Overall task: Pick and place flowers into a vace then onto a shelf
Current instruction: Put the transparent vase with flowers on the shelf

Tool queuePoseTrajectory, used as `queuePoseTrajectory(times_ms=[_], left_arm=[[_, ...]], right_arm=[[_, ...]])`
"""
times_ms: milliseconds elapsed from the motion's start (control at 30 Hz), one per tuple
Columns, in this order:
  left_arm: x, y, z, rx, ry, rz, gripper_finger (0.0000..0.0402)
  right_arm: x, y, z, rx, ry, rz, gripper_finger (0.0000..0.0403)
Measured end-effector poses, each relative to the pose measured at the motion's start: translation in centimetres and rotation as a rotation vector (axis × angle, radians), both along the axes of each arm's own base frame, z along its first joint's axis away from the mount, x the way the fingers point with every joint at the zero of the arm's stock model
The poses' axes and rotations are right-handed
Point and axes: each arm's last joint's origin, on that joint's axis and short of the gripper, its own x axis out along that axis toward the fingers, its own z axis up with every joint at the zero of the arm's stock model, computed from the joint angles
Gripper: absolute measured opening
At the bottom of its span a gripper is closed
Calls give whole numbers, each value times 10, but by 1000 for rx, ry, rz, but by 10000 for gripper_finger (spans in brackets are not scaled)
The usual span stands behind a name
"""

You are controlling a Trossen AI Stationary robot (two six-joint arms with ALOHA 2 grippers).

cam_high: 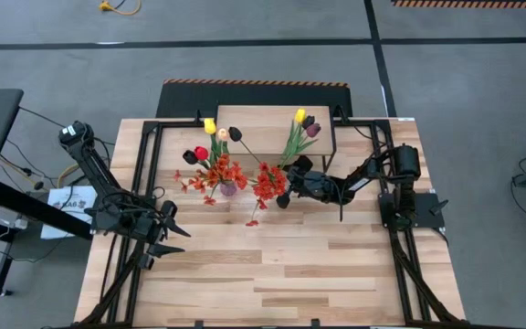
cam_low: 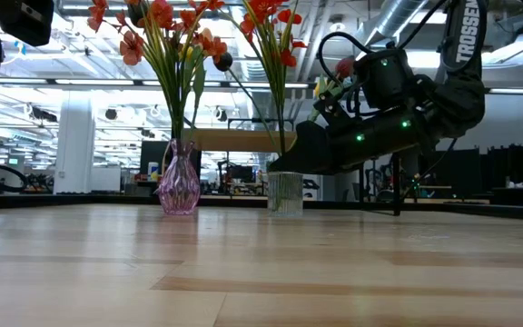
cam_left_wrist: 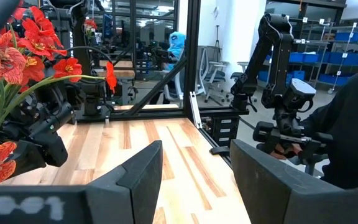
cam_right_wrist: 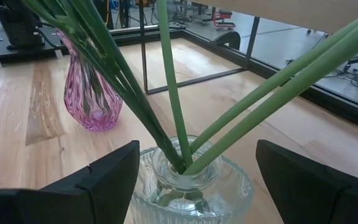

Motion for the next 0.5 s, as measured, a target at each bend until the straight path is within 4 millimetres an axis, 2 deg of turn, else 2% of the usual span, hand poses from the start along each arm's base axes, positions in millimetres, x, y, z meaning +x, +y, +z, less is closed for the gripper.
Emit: queuePoseTrajectory(times_ms=[500], left_arm=[[0,0,-2,-1,14,-1,178]], right_arm=[[0,1,0,2,1,3,304]])
